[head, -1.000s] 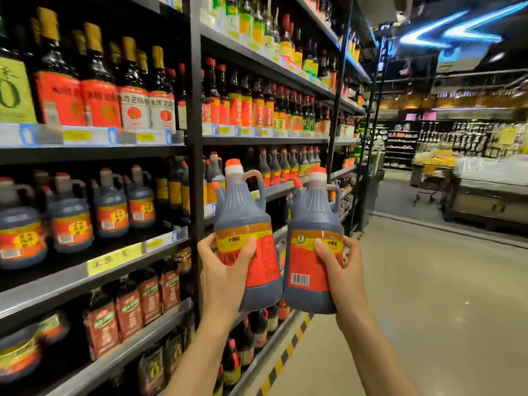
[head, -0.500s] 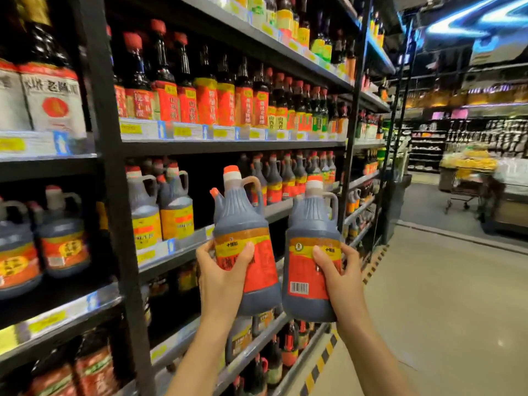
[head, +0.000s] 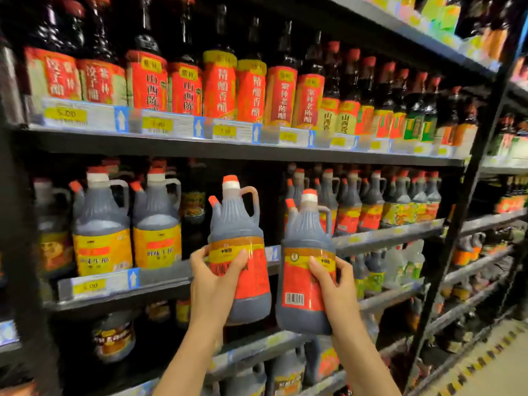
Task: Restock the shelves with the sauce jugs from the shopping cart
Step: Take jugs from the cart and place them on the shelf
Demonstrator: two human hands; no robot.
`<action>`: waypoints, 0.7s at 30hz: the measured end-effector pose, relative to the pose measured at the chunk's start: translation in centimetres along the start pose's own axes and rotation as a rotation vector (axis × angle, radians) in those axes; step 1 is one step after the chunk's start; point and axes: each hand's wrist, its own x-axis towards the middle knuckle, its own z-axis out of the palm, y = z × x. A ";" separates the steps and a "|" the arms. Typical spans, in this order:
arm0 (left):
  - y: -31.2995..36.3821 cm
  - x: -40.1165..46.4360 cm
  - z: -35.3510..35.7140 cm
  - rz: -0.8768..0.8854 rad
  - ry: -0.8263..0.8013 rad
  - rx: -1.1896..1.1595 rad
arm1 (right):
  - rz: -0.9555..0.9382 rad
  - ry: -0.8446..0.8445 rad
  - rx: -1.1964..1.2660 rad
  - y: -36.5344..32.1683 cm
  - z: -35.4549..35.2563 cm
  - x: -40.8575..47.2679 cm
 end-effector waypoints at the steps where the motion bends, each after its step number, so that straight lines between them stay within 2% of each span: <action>1: -0.1 0.8 0.8 -0.005 0.025 0.016 | 0.008 -0.032 0.006 0.1 -0.1 1.7; 10: -0.9 7.8 4.4 0.003 0.194 0.070 | 0.098 -0.247 0.078 1.3 1.8 12.5; 21: -2.0 15.2 4.5 0.048 0.283 0.177 | 0.140 -0.375 0.064 1.9 6.9 20.0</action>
